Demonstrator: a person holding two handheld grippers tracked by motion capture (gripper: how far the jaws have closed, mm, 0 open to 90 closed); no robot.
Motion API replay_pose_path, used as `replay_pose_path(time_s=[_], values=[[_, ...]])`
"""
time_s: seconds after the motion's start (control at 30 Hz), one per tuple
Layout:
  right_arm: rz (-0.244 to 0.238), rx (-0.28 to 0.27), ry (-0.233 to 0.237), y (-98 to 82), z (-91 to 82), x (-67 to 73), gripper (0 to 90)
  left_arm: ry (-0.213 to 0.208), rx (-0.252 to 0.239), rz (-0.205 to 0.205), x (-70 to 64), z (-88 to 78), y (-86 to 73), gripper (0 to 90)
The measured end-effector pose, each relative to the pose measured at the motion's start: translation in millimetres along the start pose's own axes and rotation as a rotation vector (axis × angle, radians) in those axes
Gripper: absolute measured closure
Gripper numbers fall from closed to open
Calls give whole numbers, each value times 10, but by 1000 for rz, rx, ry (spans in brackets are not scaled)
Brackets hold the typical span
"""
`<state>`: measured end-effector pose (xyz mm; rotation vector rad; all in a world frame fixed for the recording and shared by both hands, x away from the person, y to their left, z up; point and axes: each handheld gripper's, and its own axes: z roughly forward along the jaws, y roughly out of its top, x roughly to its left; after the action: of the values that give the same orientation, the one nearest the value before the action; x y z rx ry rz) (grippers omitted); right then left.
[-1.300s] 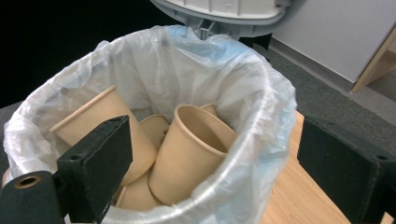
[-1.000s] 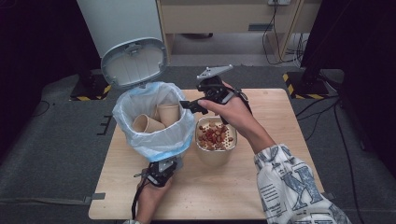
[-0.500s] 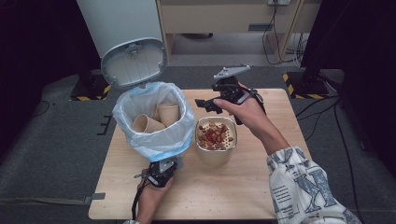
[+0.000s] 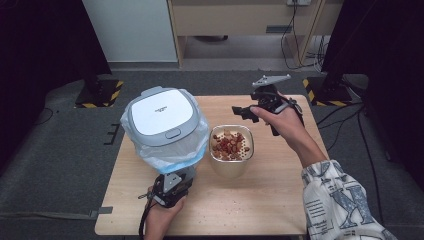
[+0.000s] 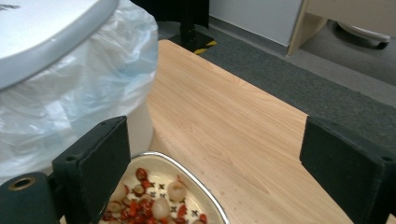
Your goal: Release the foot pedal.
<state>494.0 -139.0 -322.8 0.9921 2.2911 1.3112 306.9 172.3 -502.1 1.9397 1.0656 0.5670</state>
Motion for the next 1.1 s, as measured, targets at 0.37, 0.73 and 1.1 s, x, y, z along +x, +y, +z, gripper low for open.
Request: replay_pose_path(time_s=[0.37, 0.73, 1.1], values=[[25, -7, -57, -75, -77, -120, 72, -26, 32, 15, 20, 23, -2, 482], [55, -19, -113, -151, -166, -241, 65, -55, 42, 7, 34, 62, -7, 328], [92, -33, -175, -318, -332, -429, 65, -63, 47, 11, 47, 61, -13, 254]])
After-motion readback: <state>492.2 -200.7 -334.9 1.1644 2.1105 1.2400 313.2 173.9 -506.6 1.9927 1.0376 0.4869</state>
